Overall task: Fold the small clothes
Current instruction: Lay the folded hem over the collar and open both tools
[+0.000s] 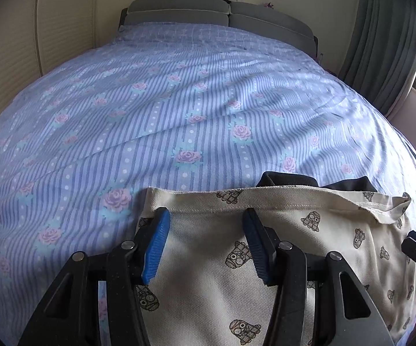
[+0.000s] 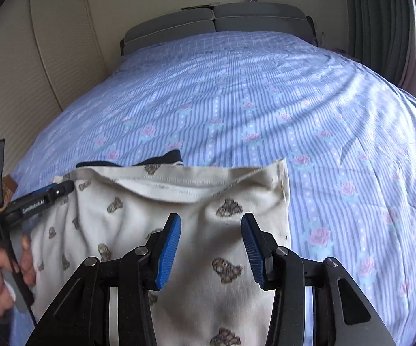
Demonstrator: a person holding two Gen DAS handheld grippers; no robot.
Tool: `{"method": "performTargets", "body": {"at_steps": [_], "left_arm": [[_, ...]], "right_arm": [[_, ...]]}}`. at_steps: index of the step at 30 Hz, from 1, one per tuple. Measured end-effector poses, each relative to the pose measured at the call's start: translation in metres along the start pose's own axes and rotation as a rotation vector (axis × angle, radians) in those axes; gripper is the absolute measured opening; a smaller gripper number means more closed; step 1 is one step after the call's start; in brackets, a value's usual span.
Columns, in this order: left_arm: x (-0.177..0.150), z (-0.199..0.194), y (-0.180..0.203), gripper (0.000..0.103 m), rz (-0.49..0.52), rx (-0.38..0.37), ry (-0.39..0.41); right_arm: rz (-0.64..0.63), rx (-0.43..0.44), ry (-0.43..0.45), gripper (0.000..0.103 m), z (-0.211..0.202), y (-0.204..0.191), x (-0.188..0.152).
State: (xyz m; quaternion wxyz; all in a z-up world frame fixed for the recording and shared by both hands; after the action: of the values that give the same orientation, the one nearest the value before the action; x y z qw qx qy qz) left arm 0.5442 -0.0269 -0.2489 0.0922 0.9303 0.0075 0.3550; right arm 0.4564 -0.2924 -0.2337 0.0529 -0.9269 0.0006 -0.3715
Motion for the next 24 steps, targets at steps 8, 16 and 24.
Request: {"method": "performTargets", "body": {"at_steps": [8,16,24], "left_arm": [[0.000,-0.001,0.000,0.052,0.002,-0.001,0.008],[0.002,-0.003,0.000,0.053,0.008,0.002,0.018],[0.004,-0.011,0.002,0.064,0.030,0.004,0.046]], "right_arm": [[-0.046,-0.054,-0.029,0.045,0.042,0.000,0.024],[-0.010,-0.091,0.006,0.045,0.063,0.007,0.053],[-0.036,-0.062,0.086,0.045,0.034,-0.009,0.045]]}}
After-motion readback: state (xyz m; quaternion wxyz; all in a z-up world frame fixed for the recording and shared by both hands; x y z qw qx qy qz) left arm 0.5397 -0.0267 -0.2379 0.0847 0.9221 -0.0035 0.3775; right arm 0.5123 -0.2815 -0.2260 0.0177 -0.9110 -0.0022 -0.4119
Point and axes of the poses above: each gripper's, at about its wrist camera, not at the fingertips, and z roughly the way its jaws point, y to its right, x to its top, the point moved 5 cm from there along z, roughly the way its jaws point, and after that the axes turned 5 degrees about -z, right-handed, at the moved point
